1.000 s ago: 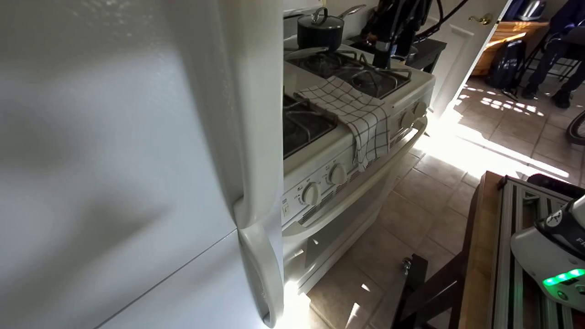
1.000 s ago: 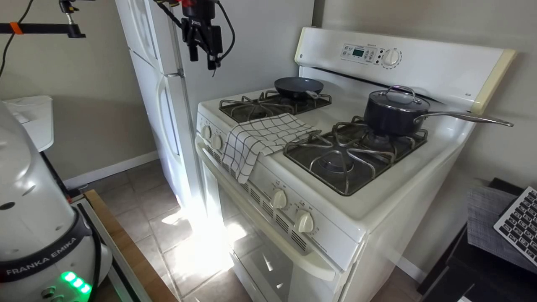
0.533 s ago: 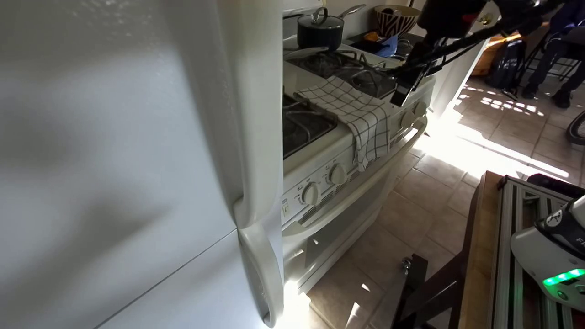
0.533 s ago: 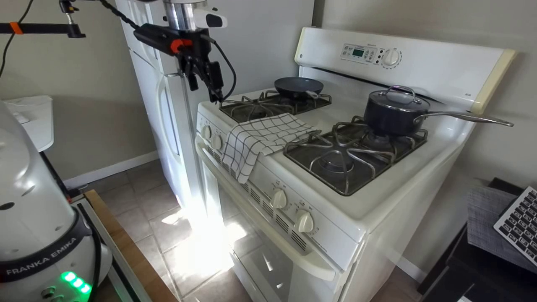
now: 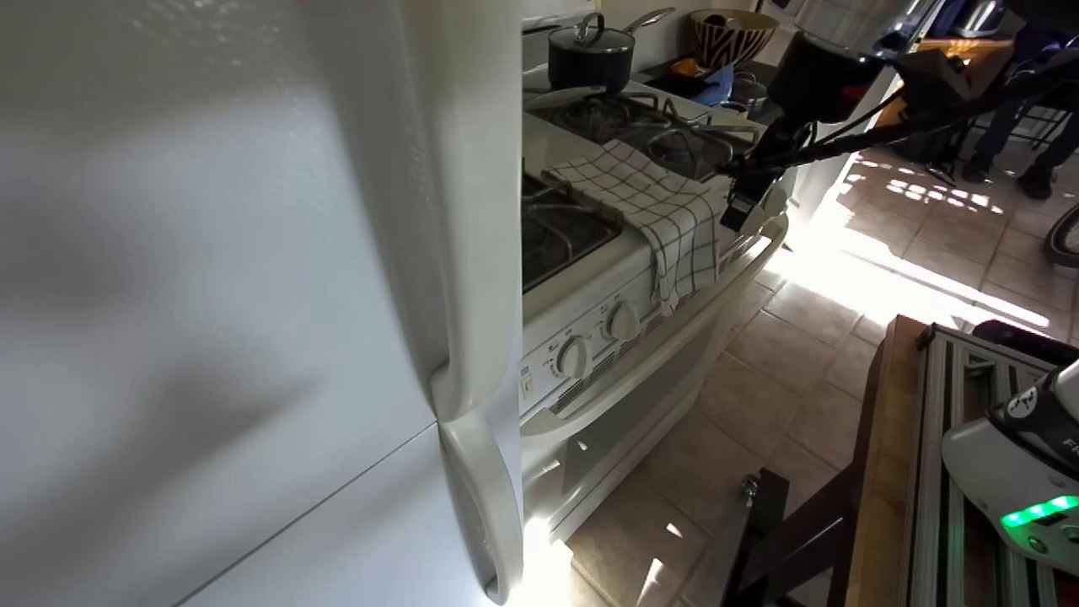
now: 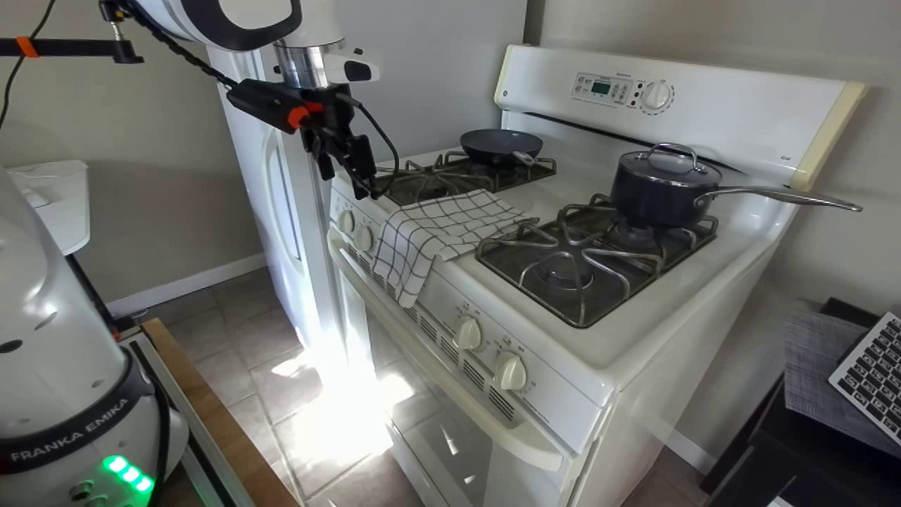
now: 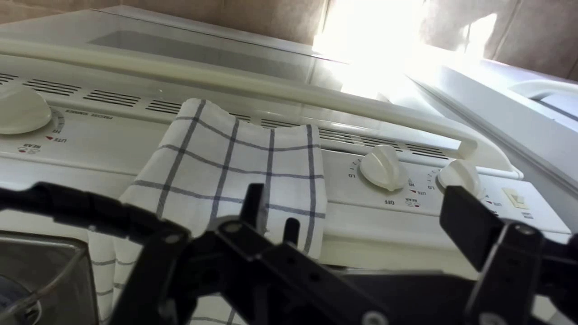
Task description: Put the towel on the oven door handle
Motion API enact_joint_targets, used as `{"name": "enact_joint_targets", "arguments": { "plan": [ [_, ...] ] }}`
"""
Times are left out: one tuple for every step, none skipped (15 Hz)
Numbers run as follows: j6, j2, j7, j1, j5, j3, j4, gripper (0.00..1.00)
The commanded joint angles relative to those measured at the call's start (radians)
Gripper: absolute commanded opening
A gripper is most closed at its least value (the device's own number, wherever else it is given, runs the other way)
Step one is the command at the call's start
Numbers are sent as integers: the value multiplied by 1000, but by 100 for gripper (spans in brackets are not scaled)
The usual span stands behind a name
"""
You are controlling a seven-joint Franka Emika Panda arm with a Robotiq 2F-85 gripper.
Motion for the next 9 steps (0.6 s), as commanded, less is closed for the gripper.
{"name": "enact_joint_targets", "arguments": {
  "plan": [
    [-3, 1, 0, 1, -1, -1, 3, 100],
    [80, 41, 32, -9, 7, 5, 3, 100],
    [138, 87, 46, -14, 11, 5, 11, 100],
    [211, 122, 55, -15, 22, 0, 16, 100],
    [275, 162, 59, -14, 30, -5, 28, 100],
    [332, 201, 72, -21, 28, -3, 37, 100],
    [362, 232, 98, -40, 6, 10, 45, 100],
    [389, 261, 110, -50, -4, 14, 52, 100],
    [409, 285, 124, -60, -12, 17, 55, 100]
  ]
}}
